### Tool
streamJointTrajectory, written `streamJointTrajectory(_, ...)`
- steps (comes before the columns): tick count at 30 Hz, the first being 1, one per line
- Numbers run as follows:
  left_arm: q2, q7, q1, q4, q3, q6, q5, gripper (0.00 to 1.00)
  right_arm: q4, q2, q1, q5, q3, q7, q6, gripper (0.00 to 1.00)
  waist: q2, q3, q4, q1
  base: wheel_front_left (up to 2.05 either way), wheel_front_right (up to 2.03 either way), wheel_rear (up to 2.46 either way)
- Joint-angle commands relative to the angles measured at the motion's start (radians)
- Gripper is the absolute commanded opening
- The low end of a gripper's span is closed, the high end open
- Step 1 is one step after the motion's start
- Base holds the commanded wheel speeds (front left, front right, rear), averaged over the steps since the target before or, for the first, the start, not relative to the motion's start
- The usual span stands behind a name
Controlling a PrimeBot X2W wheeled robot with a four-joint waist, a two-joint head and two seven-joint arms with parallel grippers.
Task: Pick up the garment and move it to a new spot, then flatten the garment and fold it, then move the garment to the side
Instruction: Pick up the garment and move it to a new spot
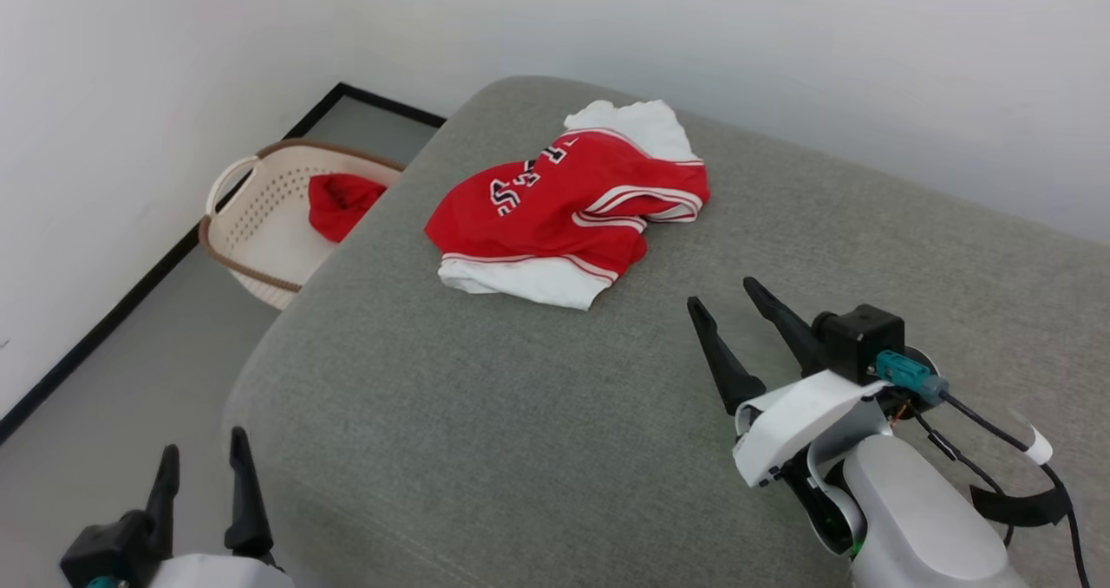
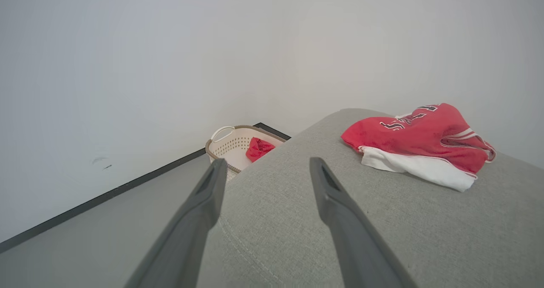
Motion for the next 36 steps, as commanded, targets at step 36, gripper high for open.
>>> streamJointTrajectory(36, 0.363, 0.216, -0.734, 0.417, -0.397, -0.067, -0.184, 1.00, -0.201, 0.032, -0.004, -0.113, -0.032, -0.001, -0.001, 1.00, 0.0000, 0.276, -0.508, 0.0000, 0.00, 0.00, 0.00)
